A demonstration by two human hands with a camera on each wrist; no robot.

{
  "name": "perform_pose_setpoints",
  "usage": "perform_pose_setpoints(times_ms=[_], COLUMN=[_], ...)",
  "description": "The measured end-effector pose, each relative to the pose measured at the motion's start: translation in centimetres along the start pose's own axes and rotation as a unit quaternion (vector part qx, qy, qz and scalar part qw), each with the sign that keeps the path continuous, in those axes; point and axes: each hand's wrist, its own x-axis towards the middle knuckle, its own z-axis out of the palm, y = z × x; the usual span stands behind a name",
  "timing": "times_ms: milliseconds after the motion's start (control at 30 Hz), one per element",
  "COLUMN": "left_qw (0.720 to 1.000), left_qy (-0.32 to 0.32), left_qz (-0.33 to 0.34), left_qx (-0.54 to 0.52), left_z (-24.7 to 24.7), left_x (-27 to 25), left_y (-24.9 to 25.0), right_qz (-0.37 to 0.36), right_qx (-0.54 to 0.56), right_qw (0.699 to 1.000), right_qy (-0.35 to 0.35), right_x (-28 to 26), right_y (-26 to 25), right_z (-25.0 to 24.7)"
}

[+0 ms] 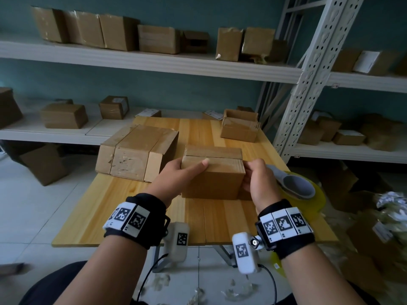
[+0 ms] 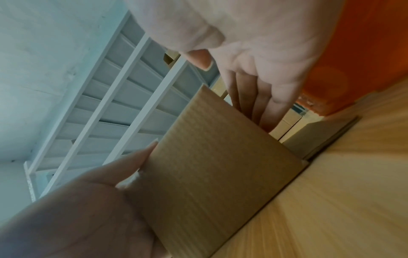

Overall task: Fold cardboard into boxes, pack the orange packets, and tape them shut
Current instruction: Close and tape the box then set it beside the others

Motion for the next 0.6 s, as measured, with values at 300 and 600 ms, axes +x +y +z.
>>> perform_pose_setpoints(times_ms=[300, 600], left_qw=[1.000, 0.999], left_qy=[0.001, -0.018], left_qz=[-0.027, -0.023], left_qx=[-0.016, -0.022], left_z=[0.3, -1.1], left_x=[0.0, -0.2], left_y=[-0.1, 0.6], right_qz=[-0.008, 0.044], right_qx=[-0.106, -0.045], right_qw=[0.991, 0.992], right_qy=[-0.079, -0.110], right_x=[-2.4, -2.2], right_y=[-1.5, -2.3], right_z=[-0.6, -1.7])
